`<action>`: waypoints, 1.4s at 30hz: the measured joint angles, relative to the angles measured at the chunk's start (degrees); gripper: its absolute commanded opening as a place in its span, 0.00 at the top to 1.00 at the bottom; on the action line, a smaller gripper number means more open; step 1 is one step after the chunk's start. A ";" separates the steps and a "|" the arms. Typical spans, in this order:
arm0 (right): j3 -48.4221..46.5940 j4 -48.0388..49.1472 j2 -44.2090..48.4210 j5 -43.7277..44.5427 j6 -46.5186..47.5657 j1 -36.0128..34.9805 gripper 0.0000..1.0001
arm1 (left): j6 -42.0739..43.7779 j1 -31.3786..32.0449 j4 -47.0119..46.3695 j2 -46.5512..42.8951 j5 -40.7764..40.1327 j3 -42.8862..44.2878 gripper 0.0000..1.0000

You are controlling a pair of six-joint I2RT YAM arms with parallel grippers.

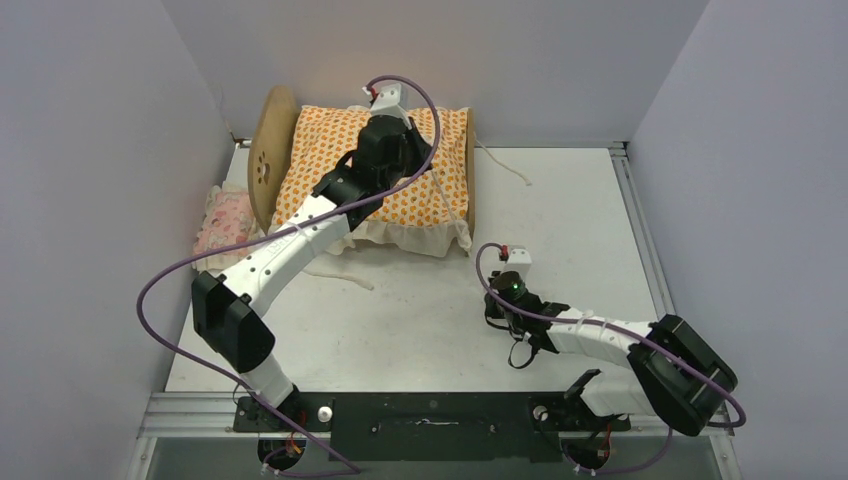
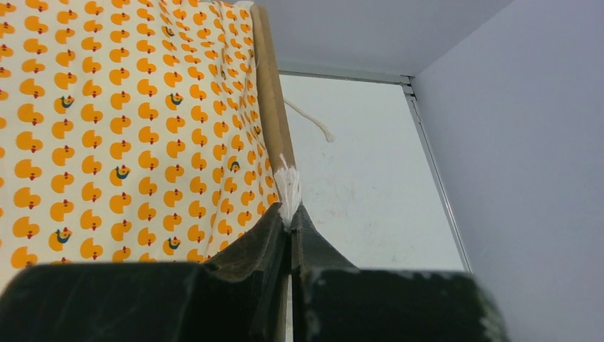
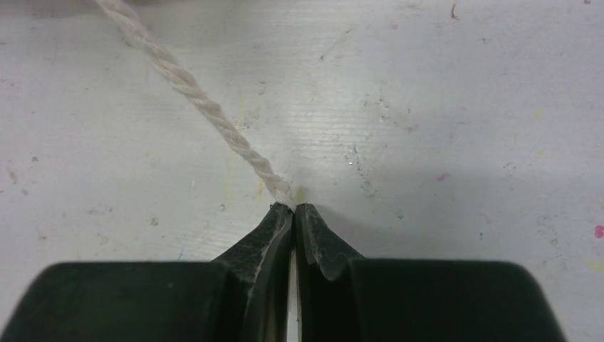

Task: Set up the pet bed

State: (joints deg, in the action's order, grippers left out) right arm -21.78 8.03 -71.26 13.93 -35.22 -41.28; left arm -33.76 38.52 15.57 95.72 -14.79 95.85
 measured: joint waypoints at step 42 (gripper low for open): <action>-31.54 -11.50 -14.97 6.19 5.03 0.85 0.68 | -10.12 3.87 -15.39 -10.51 12.68 -28.13 1.00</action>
State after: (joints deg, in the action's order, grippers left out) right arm -53.32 -3.46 -86.24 20.12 -30.20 -40.42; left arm -43.88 42.39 0.19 85.21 -2.11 67.72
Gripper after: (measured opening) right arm 0.349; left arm 0.017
